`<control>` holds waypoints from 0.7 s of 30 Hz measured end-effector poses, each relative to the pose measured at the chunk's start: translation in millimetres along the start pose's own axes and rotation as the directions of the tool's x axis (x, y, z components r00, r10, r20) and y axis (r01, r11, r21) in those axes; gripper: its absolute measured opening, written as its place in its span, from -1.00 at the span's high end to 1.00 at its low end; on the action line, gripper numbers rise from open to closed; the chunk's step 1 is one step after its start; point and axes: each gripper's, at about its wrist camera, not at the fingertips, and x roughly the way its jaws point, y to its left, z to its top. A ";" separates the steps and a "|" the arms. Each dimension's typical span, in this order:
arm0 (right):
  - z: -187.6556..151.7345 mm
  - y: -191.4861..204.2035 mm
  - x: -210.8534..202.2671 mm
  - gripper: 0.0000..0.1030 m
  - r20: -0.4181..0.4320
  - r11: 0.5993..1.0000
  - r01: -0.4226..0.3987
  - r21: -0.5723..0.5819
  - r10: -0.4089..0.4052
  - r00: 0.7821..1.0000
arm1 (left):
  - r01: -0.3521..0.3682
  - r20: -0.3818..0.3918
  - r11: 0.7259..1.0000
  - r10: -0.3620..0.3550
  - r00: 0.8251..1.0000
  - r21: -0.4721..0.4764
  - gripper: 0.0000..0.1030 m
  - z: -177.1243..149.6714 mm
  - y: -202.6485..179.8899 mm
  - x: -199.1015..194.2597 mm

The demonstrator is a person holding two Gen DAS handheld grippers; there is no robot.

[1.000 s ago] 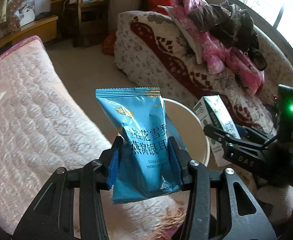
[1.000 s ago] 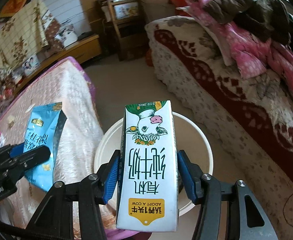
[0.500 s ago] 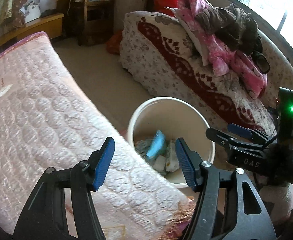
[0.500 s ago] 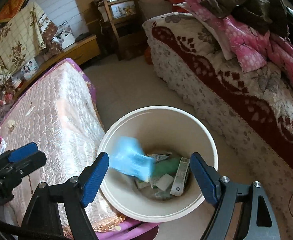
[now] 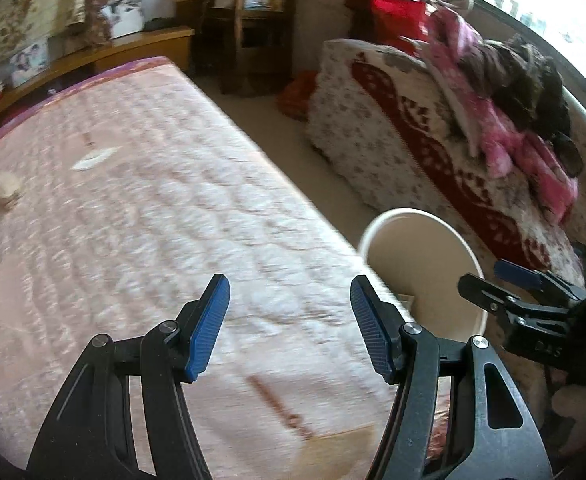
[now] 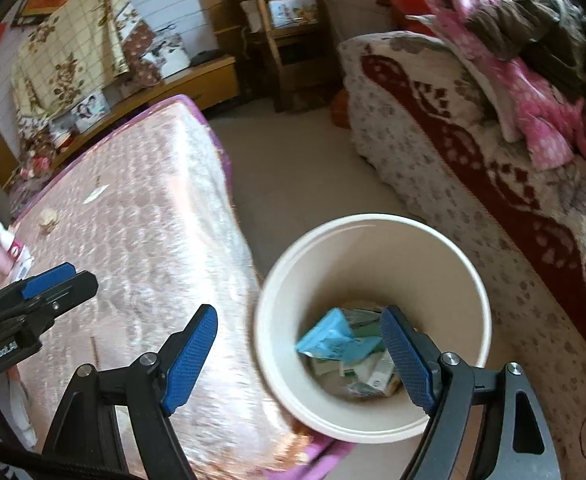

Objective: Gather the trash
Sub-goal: 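Move both tools back over the remaining trash on the mattress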

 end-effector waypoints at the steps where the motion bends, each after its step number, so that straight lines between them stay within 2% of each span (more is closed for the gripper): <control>1: 1.2 9.6 2.0 -0.58 -0.002 1.000 -0.008 -0.015 0.008 1.000 | -0.009 0.002 1.000 0.009 1.000 -0.012 -0.19 -0.8 7.8 -1.8; 9: 9.4 68.1 13.0 -0.58 -0.016 0.993 -0.066 -0.101 0.065 0.998 | -0.083 0.012 0.990 0.085 0.996 -0.113 -0.19 -11.8 77.1 -22.9; 13: 12.6 97.1 18.2 -0.58 -0.033 0.984 -0.123 -0.132 0.120 0.992 | -0.136 -0.001 0.976 0.138 0.990 -0.171 -0.19 -16.7 126.8 -36.3; 17: 12.8 135.5 27.1 -0.58 -0.058 0.969 -0.169 -0.182 0.161 0.985 | -0.230 -0.024 0.946 0.231 0.973 -0.227 -0.19 -20.7 185.8 -51.6; 21: 11.9 174.3 41.5 -0.58 -0.096 0.949 -0.209 -0.235 0.191 0.977 | -0.326 -0.037 0.893 0.331 0.943 -0.310 -0.19 -23.4 252.8 -71.9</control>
